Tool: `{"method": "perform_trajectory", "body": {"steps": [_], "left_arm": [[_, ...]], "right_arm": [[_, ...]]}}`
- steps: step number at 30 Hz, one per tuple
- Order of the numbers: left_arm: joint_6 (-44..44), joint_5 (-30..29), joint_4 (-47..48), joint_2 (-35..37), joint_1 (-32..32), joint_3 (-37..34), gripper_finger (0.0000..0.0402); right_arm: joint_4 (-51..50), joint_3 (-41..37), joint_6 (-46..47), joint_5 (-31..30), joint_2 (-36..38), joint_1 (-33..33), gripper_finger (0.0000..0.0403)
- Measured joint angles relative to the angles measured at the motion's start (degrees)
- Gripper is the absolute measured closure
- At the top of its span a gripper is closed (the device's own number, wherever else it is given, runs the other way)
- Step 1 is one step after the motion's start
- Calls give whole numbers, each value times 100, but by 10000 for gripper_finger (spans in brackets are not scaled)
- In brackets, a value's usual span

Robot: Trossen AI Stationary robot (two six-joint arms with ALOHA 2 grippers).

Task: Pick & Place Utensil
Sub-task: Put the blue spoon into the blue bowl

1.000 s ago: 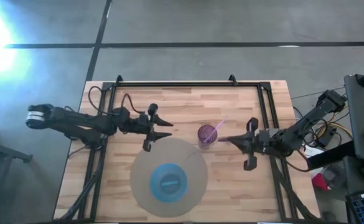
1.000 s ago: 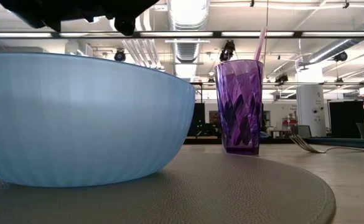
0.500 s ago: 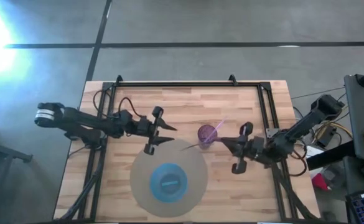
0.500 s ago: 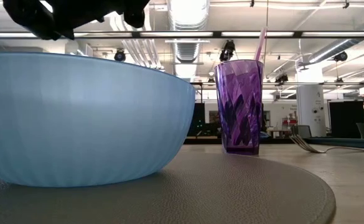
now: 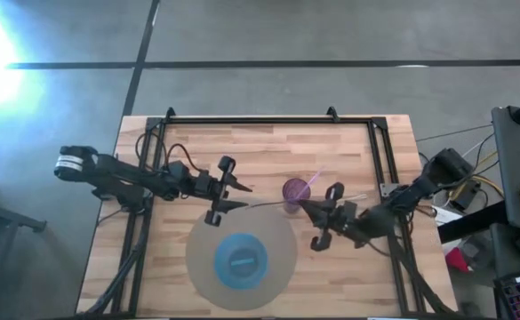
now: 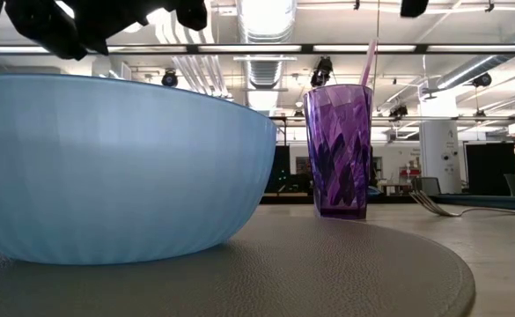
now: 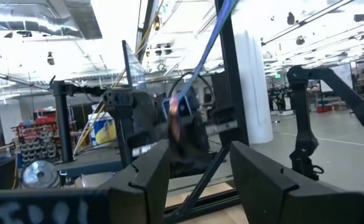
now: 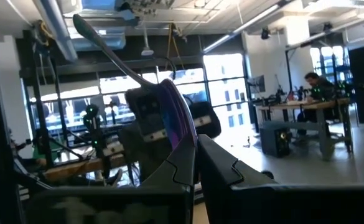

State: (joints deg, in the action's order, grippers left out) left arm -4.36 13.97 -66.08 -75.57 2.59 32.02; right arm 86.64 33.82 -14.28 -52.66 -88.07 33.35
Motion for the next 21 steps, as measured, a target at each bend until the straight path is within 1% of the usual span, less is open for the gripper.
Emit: {"method": "perform_trajectory", "body": {"steps": [7,15,21], "left_arm": [[-31,-4,-1,-2,24,27,236],[14,-25,-206,-2,24,30,236],[26,-54,-394,-2,22,30,236]], "right_arm": [[119,158,520,0,-561,-327,394],[118,558,488,2,-1019,-477,394],[66,693,595,-2,-1252,-607,394]]}}
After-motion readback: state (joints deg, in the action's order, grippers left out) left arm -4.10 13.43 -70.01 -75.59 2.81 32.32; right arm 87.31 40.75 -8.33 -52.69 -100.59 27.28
